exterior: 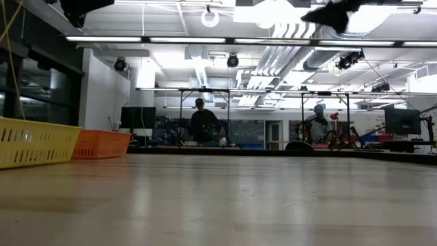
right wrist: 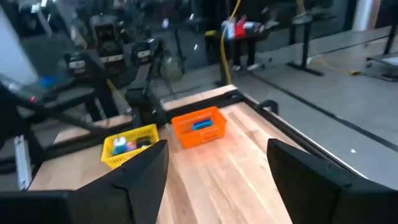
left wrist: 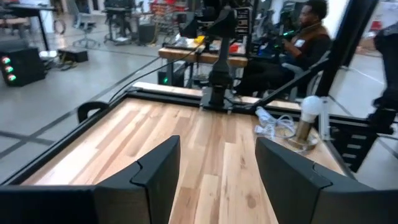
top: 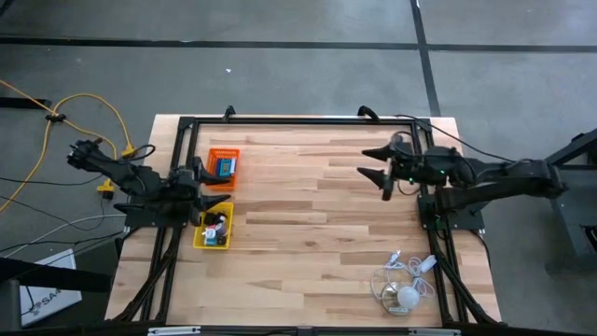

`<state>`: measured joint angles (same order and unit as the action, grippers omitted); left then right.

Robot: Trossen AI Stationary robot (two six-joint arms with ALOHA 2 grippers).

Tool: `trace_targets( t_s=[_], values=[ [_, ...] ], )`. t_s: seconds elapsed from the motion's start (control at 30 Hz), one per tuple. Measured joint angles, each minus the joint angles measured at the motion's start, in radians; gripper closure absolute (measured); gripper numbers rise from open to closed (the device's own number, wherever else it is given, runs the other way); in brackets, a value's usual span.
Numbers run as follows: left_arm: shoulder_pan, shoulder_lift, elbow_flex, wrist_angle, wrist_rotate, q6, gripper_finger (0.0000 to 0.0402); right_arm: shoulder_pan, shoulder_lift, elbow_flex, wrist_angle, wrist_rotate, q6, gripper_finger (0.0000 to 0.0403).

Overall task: Pick & Place Office items
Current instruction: Return to Home Position

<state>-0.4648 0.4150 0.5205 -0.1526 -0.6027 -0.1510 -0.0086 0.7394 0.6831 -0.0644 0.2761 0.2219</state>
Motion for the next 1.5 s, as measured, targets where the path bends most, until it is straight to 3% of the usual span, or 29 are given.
trace_targets(
  t_s=[0.23,0.4,0.6,0.9,1.17,1.5],
  values=[
    [0.049,0.057,0.000,0.006,0.002,-0.024,0.0198,0.000,-0.218,-0.324,0.184,0.144,0.035,0.0144],
    [0.078,0.089,0.000,0.016,0.010,-0.039,0.0198,0.000,-0.328,-0.492,0.290,0.144,0.036,0.0144],
    [0.103,0.117,0.000,0.043,0.076,-0.041,0.0198,0.000,-0.428,-0.598,0.296,0.145,0.066,0.0144],
    [0.131,0.143,0.000,0.051,0.078,-0.052,0.0198,0.000,-0.520,-0.668,0.281,0.145,0.070,0.0144],
    [0.134,0.144,0.000,0.051,0.079,-0.058,0.0198,0.000,-0.587,-0.668,0.132,0.165,0.115,0.0144],
    [0.134,0.144,0.000,0.051,0.080,-0.059,0.0198,0.000,-0.644,-0.666,0.110,0.133,0.066,0.0144]
  ],
)
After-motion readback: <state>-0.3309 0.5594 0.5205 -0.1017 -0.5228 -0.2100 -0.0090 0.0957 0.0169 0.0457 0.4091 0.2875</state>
